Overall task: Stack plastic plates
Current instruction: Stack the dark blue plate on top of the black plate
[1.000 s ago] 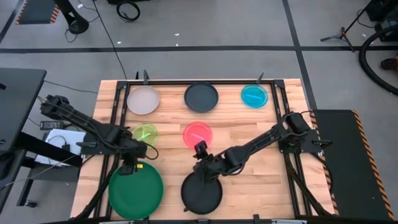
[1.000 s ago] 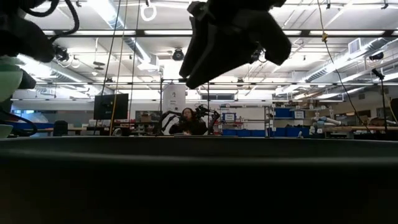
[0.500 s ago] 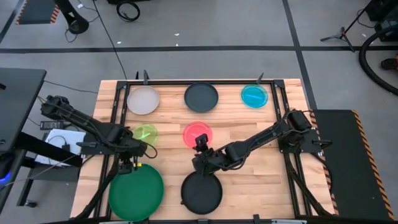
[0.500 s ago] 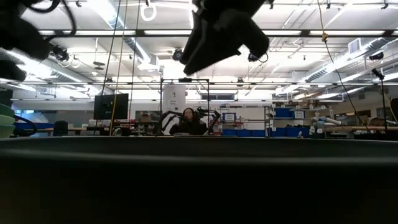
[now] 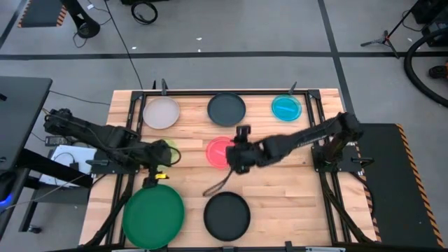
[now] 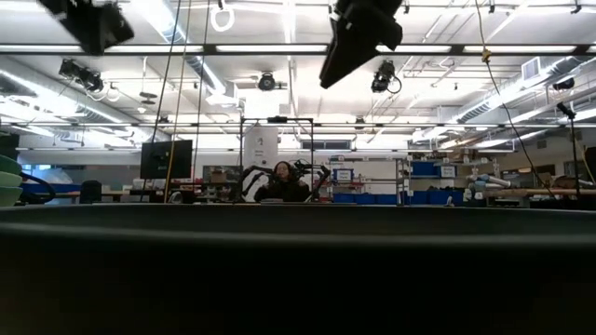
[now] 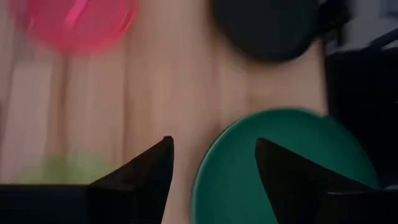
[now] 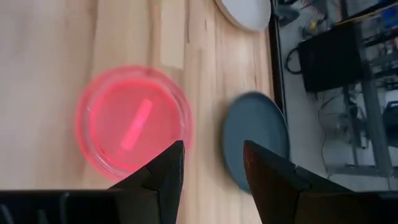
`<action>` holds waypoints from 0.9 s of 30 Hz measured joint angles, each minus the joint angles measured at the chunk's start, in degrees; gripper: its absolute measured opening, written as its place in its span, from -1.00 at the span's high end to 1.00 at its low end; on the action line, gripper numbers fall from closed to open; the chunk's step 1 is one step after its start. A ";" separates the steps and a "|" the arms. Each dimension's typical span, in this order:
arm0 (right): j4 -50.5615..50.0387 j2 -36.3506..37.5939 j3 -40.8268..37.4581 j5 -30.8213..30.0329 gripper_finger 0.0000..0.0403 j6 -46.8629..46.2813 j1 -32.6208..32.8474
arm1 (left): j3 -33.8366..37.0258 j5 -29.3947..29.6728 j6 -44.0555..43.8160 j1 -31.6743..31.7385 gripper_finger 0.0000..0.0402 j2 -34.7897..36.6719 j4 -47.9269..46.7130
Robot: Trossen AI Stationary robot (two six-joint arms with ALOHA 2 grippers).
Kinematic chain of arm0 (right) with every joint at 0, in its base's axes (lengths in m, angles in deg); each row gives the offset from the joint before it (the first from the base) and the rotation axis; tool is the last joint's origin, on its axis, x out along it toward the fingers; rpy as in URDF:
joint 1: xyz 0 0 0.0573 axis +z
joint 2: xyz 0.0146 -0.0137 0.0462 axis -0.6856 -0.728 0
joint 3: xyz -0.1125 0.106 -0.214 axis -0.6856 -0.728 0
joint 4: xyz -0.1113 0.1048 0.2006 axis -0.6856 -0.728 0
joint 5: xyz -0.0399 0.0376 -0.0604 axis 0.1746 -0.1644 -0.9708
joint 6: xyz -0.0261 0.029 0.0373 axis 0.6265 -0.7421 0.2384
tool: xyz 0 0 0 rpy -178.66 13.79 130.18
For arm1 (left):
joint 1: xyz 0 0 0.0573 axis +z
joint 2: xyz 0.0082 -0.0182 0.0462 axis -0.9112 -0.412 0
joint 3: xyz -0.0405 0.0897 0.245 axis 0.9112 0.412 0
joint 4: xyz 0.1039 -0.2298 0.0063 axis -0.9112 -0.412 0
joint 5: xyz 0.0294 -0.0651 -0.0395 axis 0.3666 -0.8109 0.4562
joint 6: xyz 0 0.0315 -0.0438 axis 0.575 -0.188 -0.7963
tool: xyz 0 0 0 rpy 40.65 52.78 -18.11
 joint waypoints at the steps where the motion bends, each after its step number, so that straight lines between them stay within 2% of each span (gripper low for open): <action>1: -0.50 0.57 0.00 1.10 0.14 1.33 -1.42 | 0.04 0.40 0.50 -0.74 -0.12 0.68 1.58; 8: -0.43 -0.68 0.02 15.60 0.14 9.24 -12.97 | 0.06 11.80 0.44 -7.40 -0.02 4.89 5.05; 15: 2.57 -9.21 0.00 23.74 0.14 16.46 -23.45 | 0.10 17.66 -2.01 -13.18 0.00 6.15 4.49; 20: 5.97 -15.68 -0.01 27.27 0.14 21.70 -28.90 | 0.12 19.50 -4.62 -14.38 0.00 6.12 4.15; 27: 7.92 -21.24 0.29 26.22 0.14 22.66 -32.84 | 0.12 23.00 -5.11 -14.35 0.00 6.12 2.63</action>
